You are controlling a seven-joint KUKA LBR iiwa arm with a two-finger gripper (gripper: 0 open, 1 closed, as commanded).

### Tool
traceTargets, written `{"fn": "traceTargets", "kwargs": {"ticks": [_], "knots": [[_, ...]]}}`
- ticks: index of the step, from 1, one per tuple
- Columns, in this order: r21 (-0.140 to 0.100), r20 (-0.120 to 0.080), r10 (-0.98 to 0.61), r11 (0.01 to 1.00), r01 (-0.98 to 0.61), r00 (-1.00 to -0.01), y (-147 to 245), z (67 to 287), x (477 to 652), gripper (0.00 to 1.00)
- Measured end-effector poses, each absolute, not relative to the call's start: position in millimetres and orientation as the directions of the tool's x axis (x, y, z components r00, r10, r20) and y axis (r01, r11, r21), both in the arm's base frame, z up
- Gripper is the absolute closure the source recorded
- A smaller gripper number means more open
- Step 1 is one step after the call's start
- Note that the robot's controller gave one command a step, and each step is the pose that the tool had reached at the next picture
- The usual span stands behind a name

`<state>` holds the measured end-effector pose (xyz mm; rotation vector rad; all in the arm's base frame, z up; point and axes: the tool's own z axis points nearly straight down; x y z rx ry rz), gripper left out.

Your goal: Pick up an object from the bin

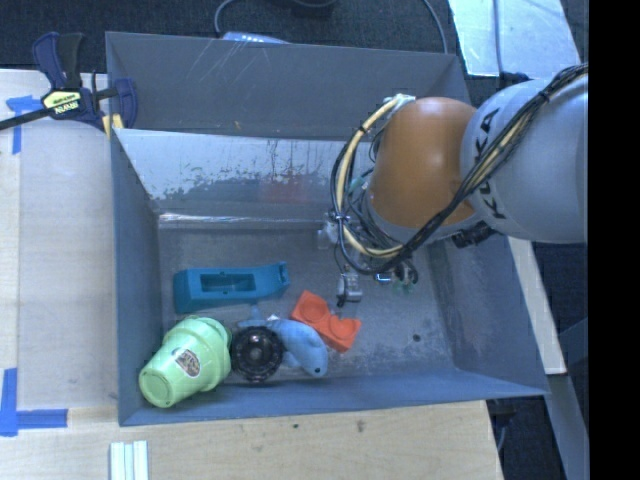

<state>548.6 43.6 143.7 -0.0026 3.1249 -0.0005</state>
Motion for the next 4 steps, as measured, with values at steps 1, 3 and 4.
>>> {"fn": "traceTargets", "kwargs": {"ticks": [1, 3, 4], "knots": [[-0.006, -0.018, -0.079, 0.997, -0.079, -0.997, 67, 126, 552.5, 0.0], [0.0, -0.019, 0.059, 0.998, 0.059, -0.998, 68, 90, 537.9, 0.0], [0.0, -0.021, 0.06, 0.998, 0.06, -0.998, 68, 92, 537.3, 0.0]]}}
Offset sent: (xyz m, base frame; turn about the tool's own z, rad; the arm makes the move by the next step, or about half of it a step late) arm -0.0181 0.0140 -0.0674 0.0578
